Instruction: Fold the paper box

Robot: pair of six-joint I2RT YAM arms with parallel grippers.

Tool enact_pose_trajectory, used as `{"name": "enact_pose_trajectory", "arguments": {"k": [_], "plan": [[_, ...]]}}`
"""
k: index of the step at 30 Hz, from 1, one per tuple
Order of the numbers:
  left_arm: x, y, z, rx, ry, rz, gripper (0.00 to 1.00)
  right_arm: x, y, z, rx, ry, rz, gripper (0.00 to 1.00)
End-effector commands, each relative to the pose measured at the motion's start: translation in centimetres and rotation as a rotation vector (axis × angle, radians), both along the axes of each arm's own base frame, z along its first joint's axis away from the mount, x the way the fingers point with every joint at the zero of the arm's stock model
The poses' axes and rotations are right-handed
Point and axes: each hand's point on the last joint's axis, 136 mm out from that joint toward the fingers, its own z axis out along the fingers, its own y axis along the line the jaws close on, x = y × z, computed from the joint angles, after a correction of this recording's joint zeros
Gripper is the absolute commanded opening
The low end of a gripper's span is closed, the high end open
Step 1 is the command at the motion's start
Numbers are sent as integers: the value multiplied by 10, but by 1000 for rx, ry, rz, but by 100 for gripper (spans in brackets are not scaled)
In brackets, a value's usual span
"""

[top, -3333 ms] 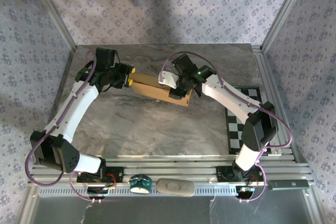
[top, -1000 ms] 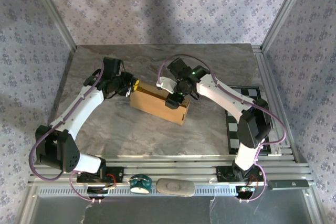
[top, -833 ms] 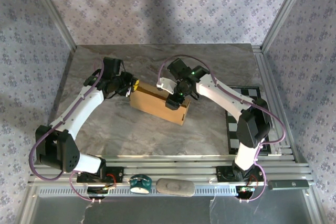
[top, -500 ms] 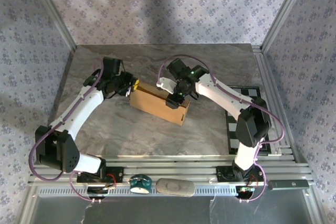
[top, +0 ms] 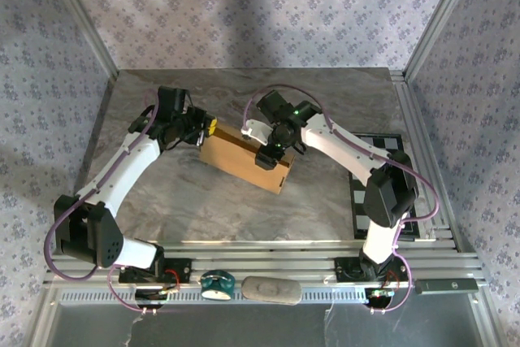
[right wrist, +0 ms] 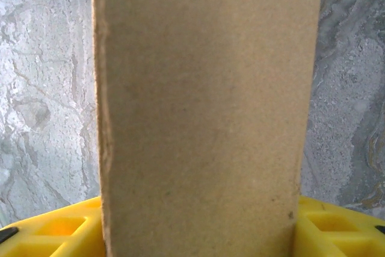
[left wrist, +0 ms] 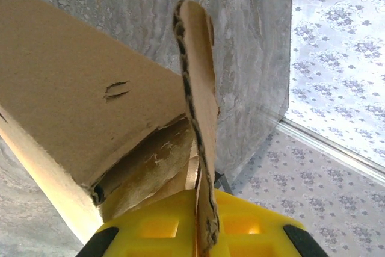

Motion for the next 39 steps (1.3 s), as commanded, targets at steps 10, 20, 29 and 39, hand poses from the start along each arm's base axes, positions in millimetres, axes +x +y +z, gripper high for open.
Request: {"name": "enact_pose_trajectory", "arguments": {"k": [10,20,29,39], "plan": [[-6,15,36,41,-66,-126,63,0,1,5,-6,-3,10,53],[-40,66,45,511,-139,-428,59,-4,-8,8,-4,-10,53,49],[-46,68,49,1039,-595,-678,56,-21,-44,20,12,-37,122,49],[-57,35,53,1239,-1053,-982,67,-36,-61,18,-9,-61,161,49]]}}
